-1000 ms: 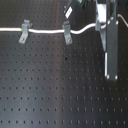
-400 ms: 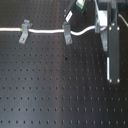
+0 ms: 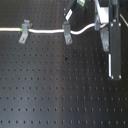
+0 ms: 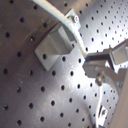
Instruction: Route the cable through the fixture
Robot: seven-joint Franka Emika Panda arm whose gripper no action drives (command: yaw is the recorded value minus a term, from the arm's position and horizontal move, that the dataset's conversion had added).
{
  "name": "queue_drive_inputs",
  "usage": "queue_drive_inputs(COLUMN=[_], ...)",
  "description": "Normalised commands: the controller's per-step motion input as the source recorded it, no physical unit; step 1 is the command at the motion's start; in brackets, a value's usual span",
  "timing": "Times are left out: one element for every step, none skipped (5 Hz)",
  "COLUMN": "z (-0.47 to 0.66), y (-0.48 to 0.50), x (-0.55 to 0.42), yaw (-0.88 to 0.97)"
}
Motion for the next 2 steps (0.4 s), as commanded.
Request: queue_drive_inputs(z=[0.58, 0.43], y=[0.099, 0.059], x=[-0.001, -0.005], yaw=[0.0, 0.01])
